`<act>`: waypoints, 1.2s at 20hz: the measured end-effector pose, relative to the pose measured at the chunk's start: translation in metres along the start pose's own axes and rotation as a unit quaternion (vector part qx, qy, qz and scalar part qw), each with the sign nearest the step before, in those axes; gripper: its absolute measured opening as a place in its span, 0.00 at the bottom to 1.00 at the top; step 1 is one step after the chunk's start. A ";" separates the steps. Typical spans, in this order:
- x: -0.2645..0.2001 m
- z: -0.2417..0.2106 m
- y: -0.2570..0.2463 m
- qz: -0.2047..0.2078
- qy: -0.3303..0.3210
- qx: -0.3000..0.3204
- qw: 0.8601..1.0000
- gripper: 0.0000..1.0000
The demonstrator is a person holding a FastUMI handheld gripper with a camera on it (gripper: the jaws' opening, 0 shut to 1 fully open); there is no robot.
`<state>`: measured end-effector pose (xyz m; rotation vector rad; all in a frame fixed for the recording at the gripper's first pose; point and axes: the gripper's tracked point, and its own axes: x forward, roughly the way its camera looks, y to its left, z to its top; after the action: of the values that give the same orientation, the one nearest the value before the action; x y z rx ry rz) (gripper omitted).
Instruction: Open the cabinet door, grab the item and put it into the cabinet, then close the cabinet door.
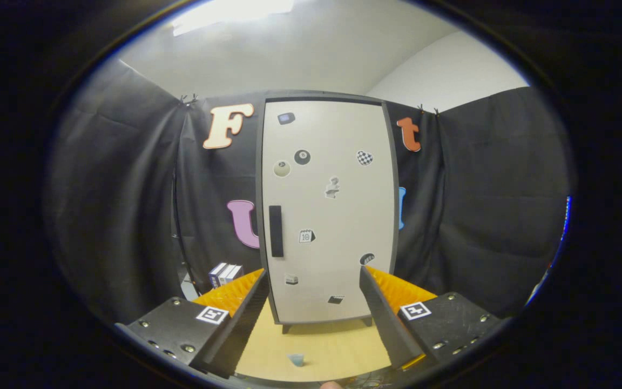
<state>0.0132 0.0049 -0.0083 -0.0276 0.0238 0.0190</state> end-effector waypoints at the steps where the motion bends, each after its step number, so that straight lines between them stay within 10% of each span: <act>1: 0.001 0.000 0.000 0.002 0.000 0.001 1.000 1.00; 24: 0.206 -0.022 0.084 0.061 0.030 -0.009 0.998 1.00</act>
<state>0.2172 0.0923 -0.0380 -0.0448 0.0853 0.1400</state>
